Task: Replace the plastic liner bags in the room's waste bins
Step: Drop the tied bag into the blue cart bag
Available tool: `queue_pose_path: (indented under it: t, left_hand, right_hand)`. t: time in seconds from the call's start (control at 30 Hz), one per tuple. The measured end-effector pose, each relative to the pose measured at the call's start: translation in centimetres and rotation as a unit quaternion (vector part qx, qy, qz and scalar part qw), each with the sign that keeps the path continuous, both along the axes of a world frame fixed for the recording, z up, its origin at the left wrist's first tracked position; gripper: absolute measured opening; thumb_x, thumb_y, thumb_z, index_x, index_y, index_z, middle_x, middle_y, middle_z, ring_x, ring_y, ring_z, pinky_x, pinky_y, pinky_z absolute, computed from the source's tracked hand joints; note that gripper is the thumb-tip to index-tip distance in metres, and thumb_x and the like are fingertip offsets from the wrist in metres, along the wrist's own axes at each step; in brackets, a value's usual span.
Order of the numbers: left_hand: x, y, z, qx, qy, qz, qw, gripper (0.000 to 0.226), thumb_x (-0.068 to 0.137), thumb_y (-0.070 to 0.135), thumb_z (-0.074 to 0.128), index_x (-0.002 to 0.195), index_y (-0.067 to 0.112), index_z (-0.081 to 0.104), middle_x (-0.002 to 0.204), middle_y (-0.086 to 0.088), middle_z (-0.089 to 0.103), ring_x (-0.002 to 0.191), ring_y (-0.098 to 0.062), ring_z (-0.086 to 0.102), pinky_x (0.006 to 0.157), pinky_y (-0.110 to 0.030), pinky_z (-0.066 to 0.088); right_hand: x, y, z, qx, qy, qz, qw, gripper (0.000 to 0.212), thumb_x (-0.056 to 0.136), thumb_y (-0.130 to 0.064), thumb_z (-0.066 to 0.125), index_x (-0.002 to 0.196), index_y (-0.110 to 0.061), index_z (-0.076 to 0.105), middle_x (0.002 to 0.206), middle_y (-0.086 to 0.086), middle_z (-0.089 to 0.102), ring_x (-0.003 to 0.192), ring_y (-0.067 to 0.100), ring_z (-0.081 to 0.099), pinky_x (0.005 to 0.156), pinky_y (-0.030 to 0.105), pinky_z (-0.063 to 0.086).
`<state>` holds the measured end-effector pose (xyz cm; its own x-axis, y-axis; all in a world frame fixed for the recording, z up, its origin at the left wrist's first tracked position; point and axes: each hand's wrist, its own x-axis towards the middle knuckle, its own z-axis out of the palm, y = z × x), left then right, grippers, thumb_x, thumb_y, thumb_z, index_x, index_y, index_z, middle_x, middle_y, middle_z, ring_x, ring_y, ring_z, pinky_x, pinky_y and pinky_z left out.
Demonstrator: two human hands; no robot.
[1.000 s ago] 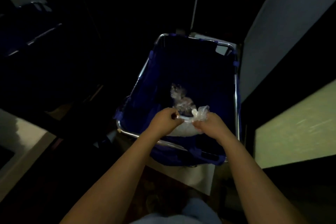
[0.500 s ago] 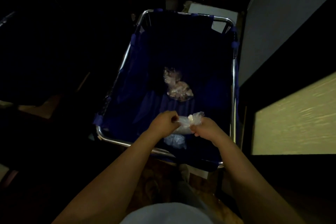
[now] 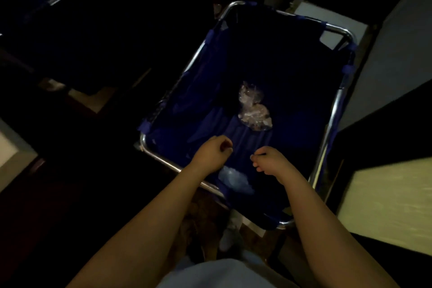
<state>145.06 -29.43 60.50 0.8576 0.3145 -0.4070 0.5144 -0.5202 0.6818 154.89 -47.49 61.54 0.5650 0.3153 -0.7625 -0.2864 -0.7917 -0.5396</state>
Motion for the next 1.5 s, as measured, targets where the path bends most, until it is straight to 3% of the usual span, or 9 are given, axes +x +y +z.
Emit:
queue_pose_path:
  t: [0.17, 0.3, 0.5, 0.63, 0.77, 0.83, 1.1, 1.3, 1.5]
  left_hand:
    - [-5.3, 1.5, 1.6, -0.038, -0.035, 0.124, 0.991, 0.015, 0.095, 0.027, 0.063, 0.109, 0.022, 0.066, 0.112, 0.002, 0.06, 0.102, -0.011, 0.058, 0.087, -0.023, 0.044]
    - [-10.7, 2.5, 3.0, -0.046, -0.067, 0.22, 0.972, 0.008, 0.094, 0.029, 0.063, 0.102, 0.029, 0.065, 0.099, 0.005, 0.064, 0.087, -0.009, 0.06, 0.075, -0.024, 0.045]
    - [-23.2, 2.8, 4.7, -0.027, -0.099, 0.361, 0.927, 0.009, 0.095, 0.024, 0.063, 0.103, 0.025, 0.066, 0.095, 0.005, 0.066, 0.08, -0.006, 0.06, 0.068, -0.018, 0.046]
    - [-33.6, 1.2, 5.1, -0.018, -0.11, 0.439, 0.891, 0.009, 0.096, 0.03, 0.062, 0.103, 0.029, 0.066, 0.092, 0.009, 0.064, 0.076, -0.007, 0.058, 0.065, -0.024, 0.044]
    - [-47.1, -2.1, 5.7, -0.004, -0.135, 0.52, 0.843, 0.013, 0.098, 0.033, 0.059, 0.11, 0.031, 0.064, 0.103, 0.012, 0.063, 0.093, -0.006, 0.061, 0.082, -0.03, 0.054]
    - [-53.6, -4.2, 5.9, -0.001, -0.151, 0.555, 0.818, 0.015, 0.1, 0.031, 0.058, 0.114, 0.029, 0.064, 0.106, 0.013, 0.063, 0.097, -0.005, 0.06, 0.084, -0.026, 0.052]
    - [-76.6, -14.0, 7.1, 0.004, -0.184, 0.713, 0.676, 0.015, 0.098, 0.03, 0.06, 0.111, 0.026, 0.066, 0.106, 0.011, 0.065, 0.099, -0.009, 0.061, 0.08, -0.026, 0.049]
    - [-88.6, -22.1, 6.6, 0.0, -0.225, 0.828, 0.514, 0.009, 0.096, 0.029, 0.062, 0.103, 0.028, 0.068, 0.088, 0.009, 0.062, 0.081, -0.01, 0.056, 0.067, -0.026, 0.044]
    - [-96.6, -28.4, 5.5, 0.009, -0.24, 0.895, 0.377, 0.008, 0.094, 0.019, 0.063, 0.092, 0.026, 0.068, 0.079, 0.008, 0.061, 0.072, -0.01, 0.055, 0.065, -0.028, 0.042]
  right_hand:
    - [-2.9, 5.1, 1.7, 0.025, 0.001, 0.104, 0.994, 0.023, 0.097, -0.029, 0.06, 0.112, -0.011, 0.064, 0.105, 0.009, 0.07, 0.088, 0.018, 0.065, 0.064, 0.024, 0.047]
    - [-7.2, 8.5, 3.2, 0.043, -0.004, 0.181, 0.982, 0.024, 0.098, -0.028, 0.059, 0.115, -0.013, 0.062, 0.109, 0.008, 0.069, 0.088, 0.017, 0.065, 0.065, 0.024, 0.046]
    - [-17.8, 13.3, 4.6, 0.061, -0.033, 0.31, 0.948, 0.015, 0.098, -0.023, 0.057, 0.108, -0.015, 0.066, 0.097, 0.007, 0.07, 0.08, 0.016, 0.064, 0.061, 0.023, 0.048]
    - [-27.3, 14.9, 5.0, 0.078, -0.041, 0.385, 0.919, 0.011, 0.097, -0.023, 0.06, 0.099, -0.014, 0.067, 0.092, 0.009, 0.07, 0.078, 0.017, 0.064, 0.069, 0.03, 0.051]
    - [-40.0, 14.2, 6.5, 0.081, -0.038, 0.49, 0.867, 0.012, 0.098, -0.027, 0.059, 0.103, -0.02, 0.068, 0.099, 0.005, 0.071, 0.092, 0.021, 0.068, 0.077, 0.032, 0.054]
    - [-46.1, 13.3, 7.0, 0.096, -0.037, 0.538, 0.837, 0.011, 0.099, -0.026, 0.057, 0.102, -0.024, 0.067, 0.101, 0.004, 0.07, 0.089, 0.019, 0.067, 0.068, 0.027, 0.051]
    - [-69.9, 9.5, 8.6, 0.153, -0.053, 0.701, 0.695, 0.014, 0.101, -0.028, 0.054, 0.11, -0.024, 0.065, 0.103, 0.003, 0.067, 0.095, 0.021, 0.065, 0.084, 0.033, 0.055]
    - [-85.2, 6.9, 9.5, 0.141, -0.038, 0.802, 0.579, 0.02, 0.097, -0.036, 0.059, 0.115, -0.03, 0.065, 0.106, -0.005, 0.067, 0.095, 0.015, 0.065, 0.086, 0.034, 0.058]
    - [-96.5, 3.6, 9.4, 0.145, -0.004, 0.875, 0.462, 0.024, 0.096, -0.037, 0.06, 0.117, -0.028, 0.066, 0.103, -0.003, 0.069, 0.092, 0.014, 0.066, 0.081, 0.034, 0.058]
